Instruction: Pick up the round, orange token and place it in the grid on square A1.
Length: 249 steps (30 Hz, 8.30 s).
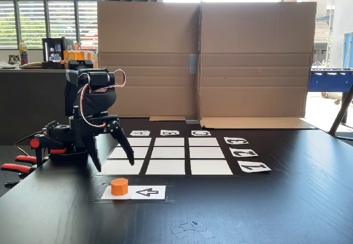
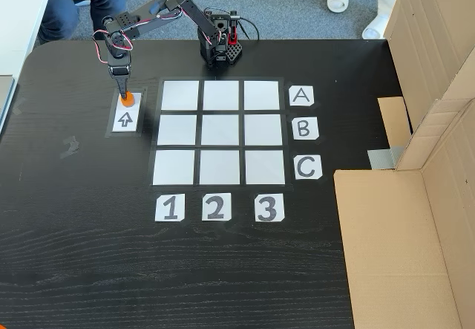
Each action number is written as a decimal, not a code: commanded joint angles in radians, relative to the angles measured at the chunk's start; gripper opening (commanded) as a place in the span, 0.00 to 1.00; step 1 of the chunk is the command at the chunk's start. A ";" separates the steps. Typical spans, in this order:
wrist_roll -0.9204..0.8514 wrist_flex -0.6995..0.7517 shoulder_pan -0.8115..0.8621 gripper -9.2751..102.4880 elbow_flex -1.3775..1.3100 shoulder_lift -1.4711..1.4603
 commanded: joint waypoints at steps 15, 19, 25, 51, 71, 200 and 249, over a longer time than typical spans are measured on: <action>0.003 -0.005 -0.035 0.36 -0.110 -0.120; 0.003 -0.005 -0.037 0.36 -0.120 -0.141; 0.003 -0.005 -0.038 0.36 -0.123 -0.158; -0.002 -0.008 -0.031 0.29 -0.149 -0.196; 0.009 0.003 -0.026 0.13 -0.153 -0.115; 0.011 -0.400 -0.331 0.14 1.207 0.753; 0.066 -0.316 -0.330 0.39 1.201 0.979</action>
